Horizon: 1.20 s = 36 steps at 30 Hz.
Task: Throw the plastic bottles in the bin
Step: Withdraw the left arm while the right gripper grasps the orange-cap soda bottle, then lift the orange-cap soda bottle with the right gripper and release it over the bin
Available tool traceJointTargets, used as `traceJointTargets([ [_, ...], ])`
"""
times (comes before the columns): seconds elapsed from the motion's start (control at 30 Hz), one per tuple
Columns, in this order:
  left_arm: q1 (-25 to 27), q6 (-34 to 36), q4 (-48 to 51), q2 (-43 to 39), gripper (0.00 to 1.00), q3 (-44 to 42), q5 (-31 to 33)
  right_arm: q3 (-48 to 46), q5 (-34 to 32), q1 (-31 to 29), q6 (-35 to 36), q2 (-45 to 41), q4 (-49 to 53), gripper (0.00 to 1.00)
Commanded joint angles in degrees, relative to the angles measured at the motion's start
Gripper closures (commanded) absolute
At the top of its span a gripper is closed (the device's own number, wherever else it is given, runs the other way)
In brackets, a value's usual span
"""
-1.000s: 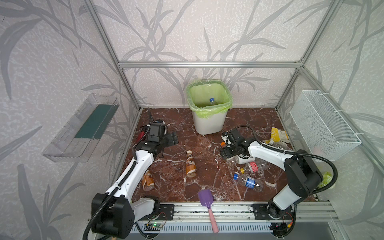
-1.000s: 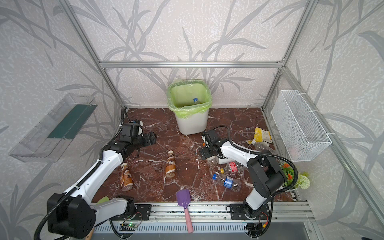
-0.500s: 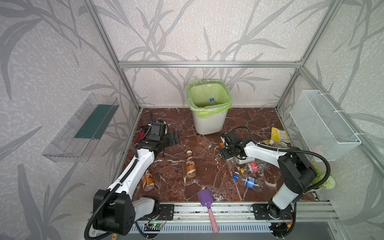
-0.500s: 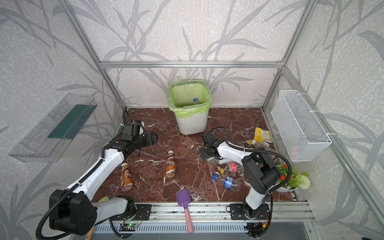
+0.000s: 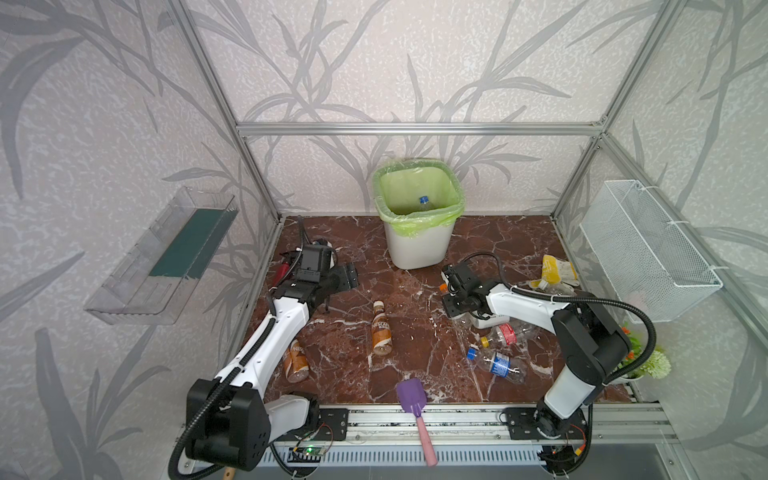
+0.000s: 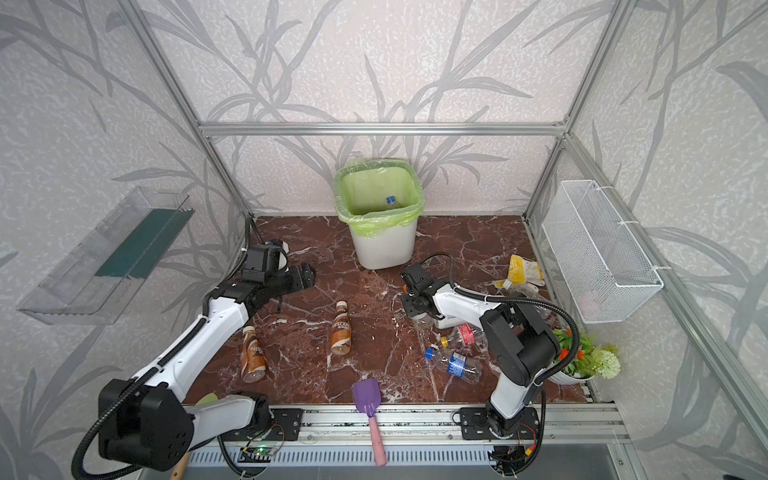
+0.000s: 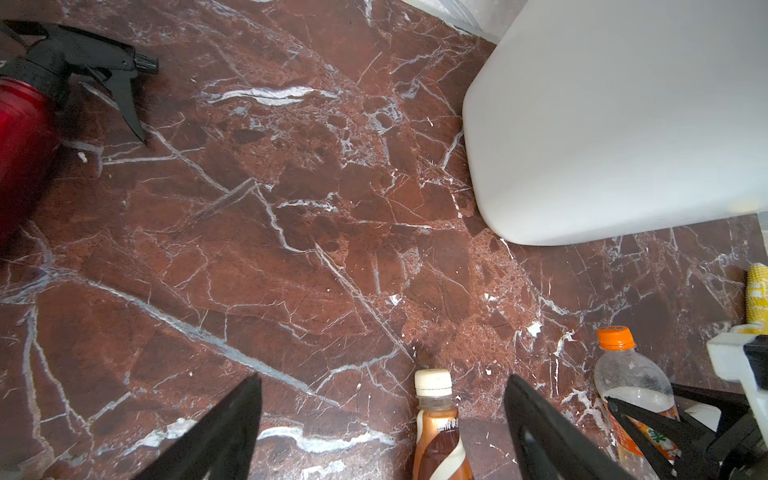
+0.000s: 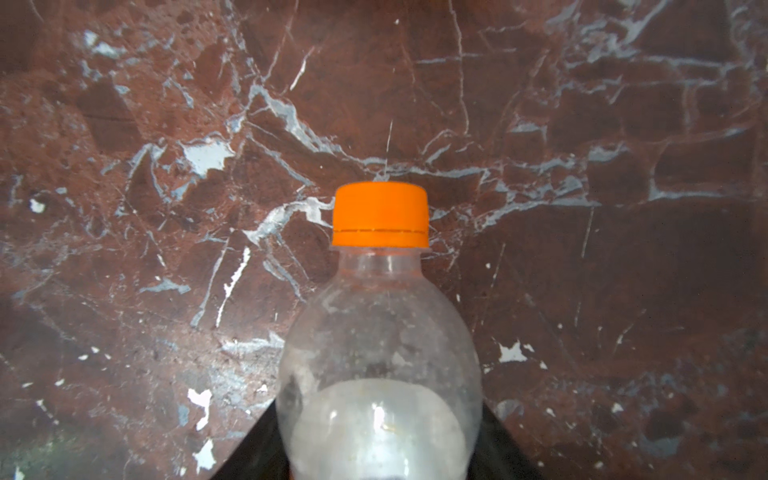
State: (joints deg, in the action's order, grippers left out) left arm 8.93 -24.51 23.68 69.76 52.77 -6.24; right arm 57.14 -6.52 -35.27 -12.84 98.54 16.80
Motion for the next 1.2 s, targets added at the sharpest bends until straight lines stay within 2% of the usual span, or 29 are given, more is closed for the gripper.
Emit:
traceJointTargets([
  [0.0,-0.3,-0.8,-0.5,0.2,0.1,1.3,-0.7,-0.7,0.2,-0.4,-0.5,-2.2,-0.5,0.47],
  [0.17,-0.3,-0.8,-0.6,0.3,0.1,1.2,-0.5,-0.7,0.2,-0.4,-1.0,-5.1,-1.0,0.48],
  [0.3,-0.3,-0.4,-0.3,0.2,0.11,1.5,-0.3,-4.2,0.3,-0.4,-1.3,-10.8,-5.8,0.48],
  [0.53,-0.2,-0.2,-0.3,-0.4,0.11,1.0,-0.2,-17.8,-2.5,-0.3,1.6,-28.9,-21.6,0.48],
  [0.63,-0.3,-0.3,-0.6,-0.3,0.11,0.8,-0.6,-21.8,-5.6,-0.3,4.5,-38.8,-23.4,0.48],
  [0.93,-0.2,-0.5,-0.8,0.4,0.12,0.5,-0.3,-21.2,-10.1,-0.3,13.5,-62.5,-14.3,0.47],
  [1.07,-0.2,-0.7,-1.0,0.4,0.13,0.5,0.0,-19.6,-8.0,-0.3,15.2,-66.8,-14.0,0.46],
  [1.17,-0.2,-0.9,-1.1,0.2,0.13,0.5,0.0,-17.1,-4.0,-0.2,16.9,-64.6,-21.4,0.46],
])
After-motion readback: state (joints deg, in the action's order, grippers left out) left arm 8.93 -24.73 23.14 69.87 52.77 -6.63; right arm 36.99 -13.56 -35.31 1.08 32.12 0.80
